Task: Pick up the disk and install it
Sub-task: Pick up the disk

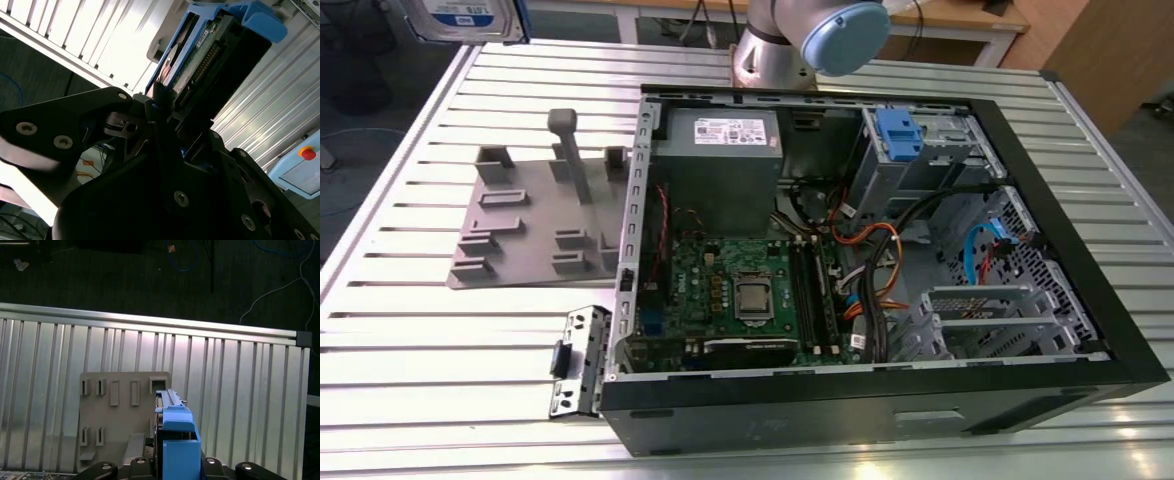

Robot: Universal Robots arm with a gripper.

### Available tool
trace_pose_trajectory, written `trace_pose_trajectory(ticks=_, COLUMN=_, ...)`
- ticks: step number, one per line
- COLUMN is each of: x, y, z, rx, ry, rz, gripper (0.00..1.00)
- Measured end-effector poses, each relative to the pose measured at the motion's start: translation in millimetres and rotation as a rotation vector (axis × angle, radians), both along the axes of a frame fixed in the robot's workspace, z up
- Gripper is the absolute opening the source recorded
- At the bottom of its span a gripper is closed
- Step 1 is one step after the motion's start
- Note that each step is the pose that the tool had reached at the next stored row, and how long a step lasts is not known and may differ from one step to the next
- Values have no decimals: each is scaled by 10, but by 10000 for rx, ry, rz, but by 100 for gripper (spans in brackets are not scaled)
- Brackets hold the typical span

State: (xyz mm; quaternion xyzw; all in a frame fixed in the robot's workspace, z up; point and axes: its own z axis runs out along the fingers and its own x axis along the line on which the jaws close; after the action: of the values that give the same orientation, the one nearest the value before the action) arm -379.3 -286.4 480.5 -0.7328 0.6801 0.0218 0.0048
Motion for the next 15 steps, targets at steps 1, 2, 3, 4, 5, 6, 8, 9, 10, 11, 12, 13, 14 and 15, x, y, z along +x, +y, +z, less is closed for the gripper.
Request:
trace_pose_trajectory(ticks=1, x=0, y=0, z=18, rx=1, ry=0, rz=0, gripper=36)
trace_pose_trajectory(ticks=2, x=0, y=0, z=37, rx=2, ry=0, rz=0, gripper=36)
trace_pose_trajectory(ticks=3, x=0, y=0, z=54, rx=3, ry=1, rz=0, gripper=36)
trace_pose_trajectory(ticks=4, x=0, y=0, z=70, rx=4, ry=1, rz=0, gripper=36)
trace_pose_trajectory(ticks=5, x=0, y=0, z=87, rx=5, ry=1, rz=0, gripper=36)
trace_pose_trajectory(ticks=6, x=0, y=0, z=104, rx=5, ry=1, rz=0, gripper=36)
trace_pose_trajectory(ticks=8, x=1, y=0, z=140, rx=6, ry=2, rz=0, gripper=36)
trace_pose_trajectory(ticks=9, x=1, y=0, z=158, rx=6, ry=2, rz=0, gripper=36)
trace_pose_trajectory(ticks=10, x=0, y=0, z=177, rx=7, ry=2, rz=0, gripper=36)
trace_pose_trajectory(ticks=11, x=0, y=0, z=195, rx=7, ry=1, rz=0, gripper=36)
trace_pose_trajectory(ticks=12, x=0, y=0, z=215, rx=7, ry=2, rz=0, gripper=36)
trace_pose_trajectory(ticks=13, x=0, y=0, z=235, rx=7, ry=1, rz=0, gripper=36)
trace_pose_trajectory(ticks=14, x=0, y=0, z=255, rx=8, ry=0, rz=0, gripper=36)
trace_pose_trajectory(ticks=15, x=0, y=0, z=274, rx=7, ry=1, rz=0, gripper=36)
